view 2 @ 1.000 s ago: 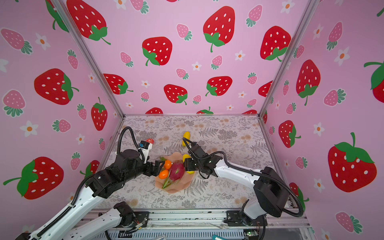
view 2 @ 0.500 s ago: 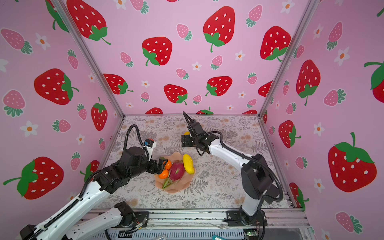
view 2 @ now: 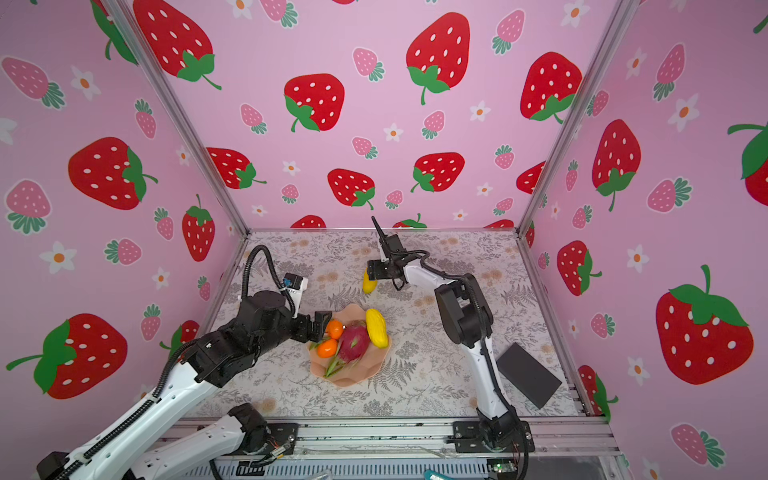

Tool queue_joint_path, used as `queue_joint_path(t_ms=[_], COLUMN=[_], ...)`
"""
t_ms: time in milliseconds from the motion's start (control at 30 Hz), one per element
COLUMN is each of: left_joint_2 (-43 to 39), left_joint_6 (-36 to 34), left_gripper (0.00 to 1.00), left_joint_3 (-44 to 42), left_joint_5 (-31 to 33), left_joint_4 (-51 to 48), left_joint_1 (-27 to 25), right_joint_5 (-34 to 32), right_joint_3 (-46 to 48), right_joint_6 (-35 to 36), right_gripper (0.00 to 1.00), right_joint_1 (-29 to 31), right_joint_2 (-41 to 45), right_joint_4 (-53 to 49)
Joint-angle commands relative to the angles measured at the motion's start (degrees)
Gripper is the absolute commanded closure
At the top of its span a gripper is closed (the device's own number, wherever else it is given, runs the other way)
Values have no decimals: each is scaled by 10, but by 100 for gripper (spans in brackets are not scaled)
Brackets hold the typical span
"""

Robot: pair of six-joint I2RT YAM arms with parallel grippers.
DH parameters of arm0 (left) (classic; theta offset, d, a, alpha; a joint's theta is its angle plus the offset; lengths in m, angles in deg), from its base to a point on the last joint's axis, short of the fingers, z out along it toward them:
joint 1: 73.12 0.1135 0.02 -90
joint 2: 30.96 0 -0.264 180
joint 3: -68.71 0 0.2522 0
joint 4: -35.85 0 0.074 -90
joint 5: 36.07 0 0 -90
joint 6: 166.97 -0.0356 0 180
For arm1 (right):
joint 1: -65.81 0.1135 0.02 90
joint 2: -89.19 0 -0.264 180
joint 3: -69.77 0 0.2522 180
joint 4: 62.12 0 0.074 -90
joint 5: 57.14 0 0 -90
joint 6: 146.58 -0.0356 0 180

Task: Place and organize the fake fruits in the fruit bowl
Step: 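Move the right gripper to the second yellow fruit and grasp it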

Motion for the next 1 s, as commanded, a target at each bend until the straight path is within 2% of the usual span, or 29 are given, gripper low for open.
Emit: queue_joint_path(t_ms=[0, 200, 400, 500, 667, 767, 967], left_joint_2=[1, 20, 17, 8, -17, -33, -52], left_joint_6=[5, -1, 0, 2, 10, 12, 8], left_gripper=[1, 1, 1, 1, 1, 1, 1], left_joint_3=[-8, -5, -7, -8, -18, -24, -18], left_joint_5=[21, 22, 21, 26, 41, 45, 60], left_joint_4=[12, 22, 26, 21, 12, 5, -54], left_joint_1=[1, 1, 3, 3, 3, 3, 9], right_joint_5=[16, 24, 10, 12, 13, 22, 49], right_joint_3=[14, -3, -42, -57, -81, -68, 66], right_joint_6=[13, 19, 11, 13, 18, 51, 151], right_gripper=[15, 16, 29, 31, 46, 59, 61], right_joint_1=[4, 14, 18, 18, 18, 20, 25], right_joint_2=[5, -8, -45, -56, -70, -46, 101], right_joint_4=[11, -1, -44, -51, -68, -45, 58])
